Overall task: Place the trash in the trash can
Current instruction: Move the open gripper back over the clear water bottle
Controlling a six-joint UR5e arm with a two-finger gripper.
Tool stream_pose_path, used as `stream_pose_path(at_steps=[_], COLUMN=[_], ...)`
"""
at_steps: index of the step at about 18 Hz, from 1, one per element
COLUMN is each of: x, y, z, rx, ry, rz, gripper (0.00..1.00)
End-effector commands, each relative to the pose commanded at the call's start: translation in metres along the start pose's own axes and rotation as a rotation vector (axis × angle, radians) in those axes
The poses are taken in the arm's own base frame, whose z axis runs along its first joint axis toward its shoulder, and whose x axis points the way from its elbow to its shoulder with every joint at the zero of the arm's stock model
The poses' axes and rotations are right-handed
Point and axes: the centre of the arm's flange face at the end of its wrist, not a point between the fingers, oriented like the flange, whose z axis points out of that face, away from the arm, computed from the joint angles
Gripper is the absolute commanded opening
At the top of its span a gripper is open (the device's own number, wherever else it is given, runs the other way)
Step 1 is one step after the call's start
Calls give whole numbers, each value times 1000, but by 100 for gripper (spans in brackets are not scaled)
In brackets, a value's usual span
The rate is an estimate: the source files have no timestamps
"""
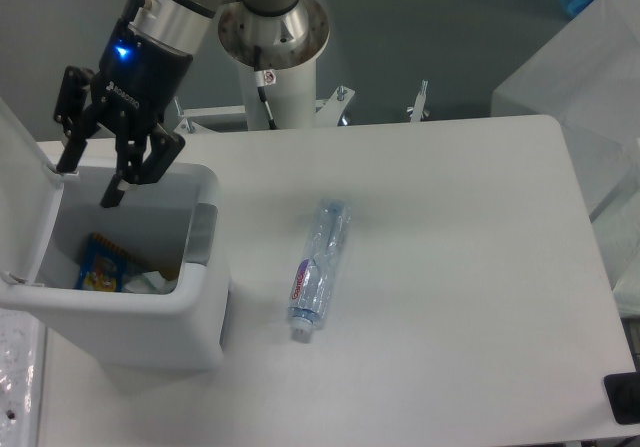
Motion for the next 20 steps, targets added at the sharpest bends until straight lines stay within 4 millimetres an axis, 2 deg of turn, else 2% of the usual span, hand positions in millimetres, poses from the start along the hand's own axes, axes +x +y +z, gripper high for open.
stream_pose_path(at_steps=[1,4,6,10,13,14,18,20], x=[-8,-63,-114,-193,-239,-250,-288,-302], y=[3,27,56,95,118,128,161,168], z=[-4,-31,-46,-52,-34,-33,-3,15], rx=[1,5,-3,-25,-67,-83,-222,-342], ry=[-13,-94,-147,-202,-189,-191,-171,-142], rz=[-12,-98,-184,-284,-351,-377,-472,-516], gripper=[100,100,100,100,100,100,100,100])
